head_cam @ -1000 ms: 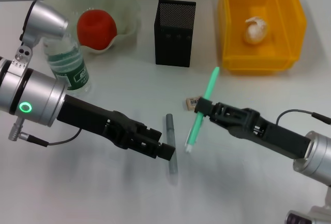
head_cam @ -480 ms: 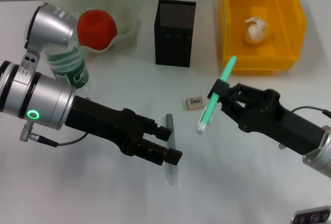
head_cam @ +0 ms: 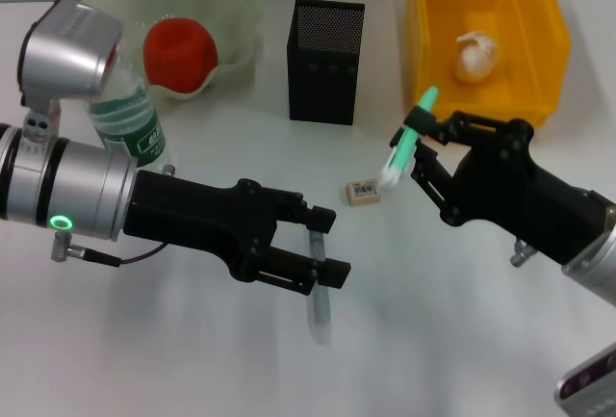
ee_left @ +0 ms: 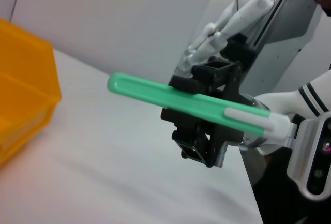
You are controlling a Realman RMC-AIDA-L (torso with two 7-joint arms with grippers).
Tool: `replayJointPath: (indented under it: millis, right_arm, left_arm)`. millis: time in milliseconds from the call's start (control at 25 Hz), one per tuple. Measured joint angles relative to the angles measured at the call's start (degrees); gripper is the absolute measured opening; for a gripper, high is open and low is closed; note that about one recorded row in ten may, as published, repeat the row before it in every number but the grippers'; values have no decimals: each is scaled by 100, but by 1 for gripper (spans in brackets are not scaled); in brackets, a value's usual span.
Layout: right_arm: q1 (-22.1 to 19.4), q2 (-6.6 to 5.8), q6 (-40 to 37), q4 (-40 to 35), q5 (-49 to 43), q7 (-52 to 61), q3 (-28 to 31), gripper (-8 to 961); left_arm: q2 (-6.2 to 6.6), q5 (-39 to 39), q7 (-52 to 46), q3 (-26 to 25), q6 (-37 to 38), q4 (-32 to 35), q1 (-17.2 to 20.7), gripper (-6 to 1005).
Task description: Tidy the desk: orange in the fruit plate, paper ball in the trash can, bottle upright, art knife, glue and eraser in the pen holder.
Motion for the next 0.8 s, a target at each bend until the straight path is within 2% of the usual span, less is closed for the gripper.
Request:
replayJointPath:
  millis: [240, 280, 320, 440, 640, 680, 800]
  right_arm:
    - [144, 9, 56, 11, 0, 1275, 298, 179]
    - [234, 10, 90, 12, -1, 1925, 426, 179]
    - [234, 10, 90, 12, -1, 1925, 426, 180]
    - [400, 4, 333, 4, 0, 3027, 491, 180]
    - [501, 4, 526, 12, -8, 4043, 457, 180]
    - [545, 4, 541, 12, -8, 4579, 454, 180]
    - [604, 5, 574, 0, -8, 5127, 455, 180]
  left_arm:
    - [0, -291, 679, -6, -162, -327, 70, 789]
    - [0, -398, 958, -7, -232, -472, 87, 789]
    - [0, -398, 958, -7, -232, -472, 87, 788]
    - [1, -563, 1384, -11, -319, -718, 101, 788]
    - [-6, -803, 2127, -11, -450, -1170, 129, 786]
    - [-12, -936, 2408, -2, -514, -1261, 204, 786]
    - [-26, -1083, 2716, 12, -565, -1348, 298, 785]
